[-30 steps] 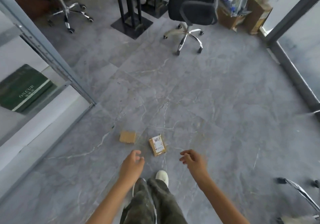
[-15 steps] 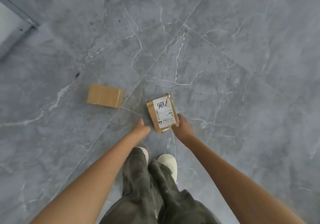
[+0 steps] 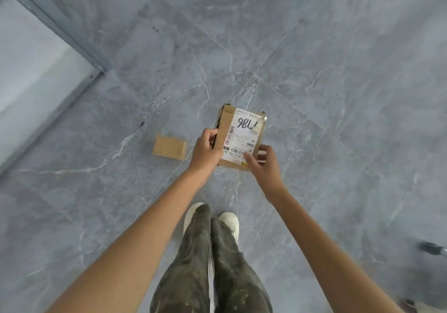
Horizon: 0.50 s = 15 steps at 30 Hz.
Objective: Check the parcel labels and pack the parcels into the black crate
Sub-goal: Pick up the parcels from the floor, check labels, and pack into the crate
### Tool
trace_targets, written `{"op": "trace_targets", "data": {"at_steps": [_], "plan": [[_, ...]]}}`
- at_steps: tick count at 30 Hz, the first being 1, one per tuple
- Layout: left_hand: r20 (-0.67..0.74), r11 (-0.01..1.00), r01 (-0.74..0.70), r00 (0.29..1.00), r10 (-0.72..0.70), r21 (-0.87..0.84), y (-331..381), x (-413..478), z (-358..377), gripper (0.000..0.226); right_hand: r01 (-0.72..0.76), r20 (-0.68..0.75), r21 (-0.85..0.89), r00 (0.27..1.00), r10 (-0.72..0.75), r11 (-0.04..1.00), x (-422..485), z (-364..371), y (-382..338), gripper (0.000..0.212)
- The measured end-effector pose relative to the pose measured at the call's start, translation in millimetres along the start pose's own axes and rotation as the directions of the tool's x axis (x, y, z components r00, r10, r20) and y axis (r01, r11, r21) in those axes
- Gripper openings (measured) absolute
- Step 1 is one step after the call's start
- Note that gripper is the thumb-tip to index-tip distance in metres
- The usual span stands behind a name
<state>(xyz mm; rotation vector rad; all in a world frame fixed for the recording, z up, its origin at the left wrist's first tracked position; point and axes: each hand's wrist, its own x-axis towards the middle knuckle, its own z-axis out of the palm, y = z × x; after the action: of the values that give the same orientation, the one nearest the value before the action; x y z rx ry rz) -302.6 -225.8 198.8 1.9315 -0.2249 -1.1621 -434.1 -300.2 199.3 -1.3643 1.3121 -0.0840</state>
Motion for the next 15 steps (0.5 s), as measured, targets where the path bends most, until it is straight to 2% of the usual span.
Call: {"op": "trace_targets", "data": {"at_steps": [4, 7, 11, 15], "plan": [[-0.094, 0.944, -0.291, 0.947, 0.308, 0.154, 171, -92, -76, 0.053, 0.159, -0.031, 0.174, 0.987, -0.156, 0.972, -98, -26, -172, 0.021], [-0.131, 0.871, -0.451, 0.868, 0.479, 0.196, 281, -157, -139, 0.05, 0.238, -0.04, 0.286, 0.971, -0.236, 0.928, -160, -43, -290, 0.008], [-0.199, 0.768, -0.579, 0.747, 0.634, 0.274, 386, -238, -214, 0.041, 0.394, -0.047, 0.354, 0.913, -0.405, 0.848, -241, -49, -413, 0.014], [-0.276, 0.654, -0.611, 0.601, 0.75, 0.447, 444, -304, -271, 0.042, 0.497, 0.012, 0.384, 0.84, -0.543, 0.778, -308, -43, -488, 0.013]]}}
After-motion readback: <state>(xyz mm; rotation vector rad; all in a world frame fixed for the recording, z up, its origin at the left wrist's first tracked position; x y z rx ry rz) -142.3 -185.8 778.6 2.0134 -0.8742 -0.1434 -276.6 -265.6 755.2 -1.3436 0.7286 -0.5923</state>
